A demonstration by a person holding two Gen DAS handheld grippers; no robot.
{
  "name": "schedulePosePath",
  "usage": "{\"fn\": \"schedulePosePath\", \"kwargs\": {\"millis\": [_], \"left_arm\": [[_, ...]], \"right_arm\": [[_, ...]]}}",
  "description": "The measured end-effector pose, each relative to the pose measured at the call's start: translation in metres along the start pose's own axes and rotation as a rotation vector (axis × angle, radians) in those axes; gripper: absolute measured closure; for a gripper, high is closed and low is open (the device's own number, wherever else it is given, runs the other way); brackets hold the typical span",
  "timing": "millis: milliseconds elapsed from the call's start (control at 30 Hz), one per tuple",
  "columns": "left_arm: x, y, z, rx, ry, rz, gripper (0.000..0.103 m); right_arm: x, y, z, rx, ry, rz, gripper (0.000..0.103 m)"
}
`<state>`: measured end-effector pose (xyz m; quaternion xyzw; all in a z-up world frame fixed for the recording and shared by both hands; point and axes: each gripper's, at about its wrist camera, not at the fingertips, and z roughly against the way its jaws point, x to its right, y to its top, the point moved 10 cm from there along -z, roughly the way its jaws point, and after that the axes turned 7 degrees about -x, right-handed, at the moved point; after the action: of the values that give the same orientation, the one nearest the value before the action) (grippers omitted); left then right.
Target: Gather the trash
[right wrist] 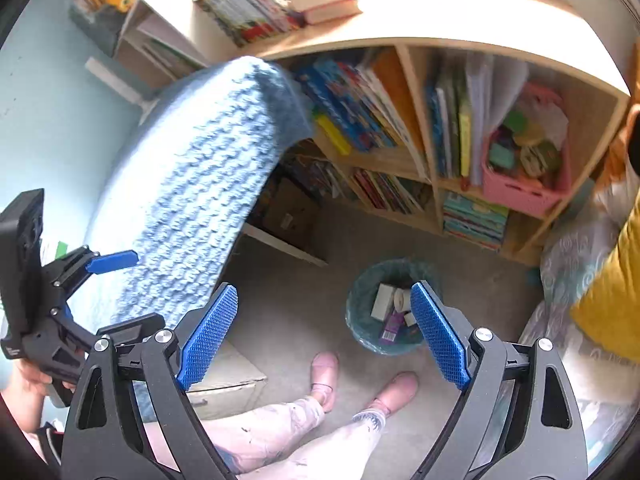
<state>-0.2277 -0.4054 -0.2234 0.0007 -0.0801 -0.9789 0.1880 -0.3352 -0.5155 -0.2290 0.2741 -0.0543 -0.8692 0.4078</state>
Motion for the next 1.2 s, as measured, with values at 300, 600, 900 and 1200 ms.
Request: {"fn": "schedulePosePath", "kwargs": {"millis": [300, 600, 900, 1200], "left_arm": [[-0.059, -0.019, 0.059, 0.116, 0.098, 0.251, 0.007], [-0.143, -0.076, 0.112, 0.209, 0.215, 0.545, 0.007], [-0.226, -0.157, 0.148, 0.236, 0.365, 0.811, 0.007], [-0.285, -0.220, 0.162, 0.252, 0.422, 0.985, 0.007]], "right_arm": [[-0.074, 0.026, 0.010, 0.001, -0.089, 0.275, 0.015], [-0.185, 0.040, -0.012, -0.021, -0.030, 0.583, 0.015], [-0.315, 0.050, -0.041, -0.022, 0.063, 0.814, 0.015], [-0.422, 0.032, -0.076, -0.048, 0.134, 1.021, 0.015]]}}
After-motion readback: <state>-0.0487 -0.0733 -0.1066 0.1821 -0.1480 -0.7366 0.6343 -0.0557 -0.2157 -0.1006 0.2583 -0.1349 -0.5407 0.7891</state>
